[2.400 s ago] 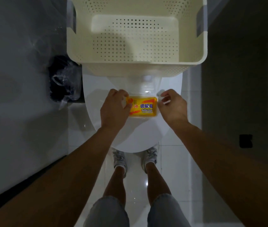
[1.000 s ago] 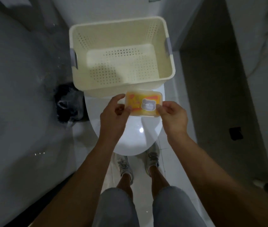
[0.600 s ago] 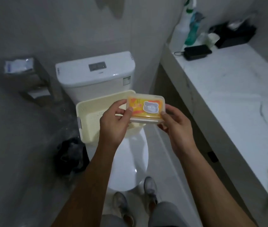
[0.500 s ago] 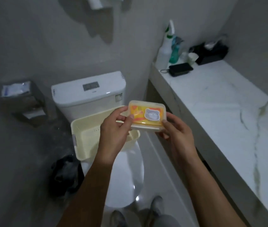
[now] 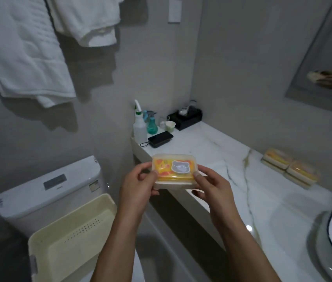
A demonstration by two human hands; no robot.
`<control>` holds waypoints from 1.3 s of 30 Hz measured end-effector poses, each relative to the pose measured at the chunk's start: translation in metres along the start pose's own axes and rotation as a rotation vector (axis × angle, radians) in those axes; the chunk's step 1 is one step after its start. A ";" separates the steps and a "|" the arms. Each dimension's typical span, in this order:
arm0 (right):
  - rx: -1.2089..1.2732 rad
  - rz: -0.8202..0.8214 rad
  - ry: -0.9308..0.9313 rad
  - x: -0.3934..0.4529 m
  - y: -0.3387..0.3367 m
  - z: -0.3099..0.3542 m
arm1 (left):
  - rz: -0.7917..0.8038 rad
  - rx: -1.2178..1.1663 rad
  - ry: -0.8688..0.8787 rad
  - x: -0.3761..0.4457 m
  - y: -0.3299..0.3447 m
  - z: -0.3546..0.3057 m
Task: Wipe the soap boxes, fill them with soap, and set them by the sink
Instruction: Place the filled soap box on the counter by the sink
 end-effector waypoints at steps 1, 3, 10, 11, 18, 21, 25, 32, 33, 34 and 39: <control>-0.001 -0.021 -0.006 0.003 -0.016 0.000 | 0.012 -0.003 -0.005 0.000 0.017 0.002; -0.004 -0.058 -0.012 0.010 -0.048 -0.003 | 0.037 -0.013 -0.003 0.000 0.050 0.007; -0.024 -0.170 -0.005 0.031 -0.154 -0.023 | 0.148 0.000 -0.017 -0.003 0.160 0.032; -0.024 -0.186 -0.004 0.033 -0.168 -0.026 | 0.164 0.007 -0.014 -0.004 0.174 0.034; -0.009 -0.315 0.044 0.035 -0.248 -0.049 | 0.299 0.067 -0.049 -0.012 0.263 0.052; 0.012 -0.382 0.071 0.034 -0.274 -0.061 | 0.376 0.061 -0.084 -0.011 0.296 0.062; 0.017 -0.475 0.112 0.039 -0.306 -0.077 | 0.481 0.075 -0.113 -0.002 0.344 0.079; 0.011 -0.674 0.171 0.071 -0.345 -0.098 | 0.671 0.135 -0.157 0.040 0.424 0.117; 0.011 -0.702 0.181 0.078 -0.348 -0.101 | 0.699 0.148 -0.161 0.048 0.435 0.122; 0.011 -0.727 0.193 0.085 -0.351 -0.104 | 0.724 0.162 -0.165 0.057 0.445 0.127; -0.048 -0.837 0.294 0.127 -0.360 -0.122 | 0.814 0.273 -0.134 0.097 0.482 0.150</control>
Point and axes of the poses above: each hand's wrist, its own x-axis towards the middle knuckle, its own y-axis out of the palm, z = x × y, the point moved 7 cm from there along x, towards the middle knuckle, and after that the axes turned 12 degrees about -x, right-handed, at the moved point
